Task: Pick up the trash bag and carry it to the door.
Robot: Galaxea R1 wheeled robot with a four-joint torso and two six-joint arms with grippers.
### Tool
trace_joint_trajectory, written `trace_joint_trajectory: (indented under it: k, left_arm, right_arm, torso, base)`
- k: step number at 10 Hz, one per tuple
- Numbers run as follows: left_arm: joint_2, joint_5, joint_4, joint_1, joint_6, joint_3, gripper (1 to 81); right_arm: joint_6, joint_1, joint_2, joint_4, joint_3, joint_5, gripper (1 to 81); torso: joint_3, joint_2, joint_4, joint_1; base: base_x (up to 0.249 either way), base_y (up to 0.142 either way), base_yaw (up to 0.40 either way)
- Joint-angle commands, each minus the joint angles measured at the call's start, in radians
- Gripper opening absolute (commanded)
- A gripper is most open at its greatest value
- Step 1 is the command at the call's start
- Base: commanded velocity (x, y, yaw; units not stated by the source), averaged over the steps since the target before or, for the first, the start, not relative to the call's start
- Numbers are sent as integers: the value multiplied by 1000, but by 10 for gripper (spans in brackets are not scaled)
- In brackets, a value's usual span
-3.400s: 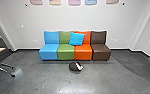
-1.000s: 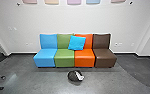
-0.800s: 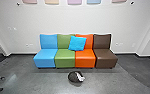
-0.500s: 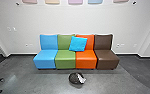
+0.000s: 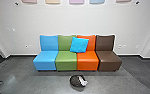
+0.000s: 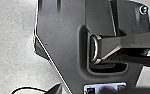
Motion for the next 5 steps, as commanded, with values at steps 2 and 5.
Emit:
trace_joint_trajectory:
  k: [2, 5]
  left_arm:
    - [-2, 63, -4, -22, 1, -1, 811]
    - [3, 63, -4, -23, 3, -1, 811]
  right_arm:
    - [1, 7, -3, -5, 8, -58, 811]
    - [1, 4, -3, -7, 4, -58, 811]
  torso:
    - [0, 0, 0, 0]
    - [0, 0, 0, 0]
  base:
    - [138, 61, 0]
    - [137, 0, 0]
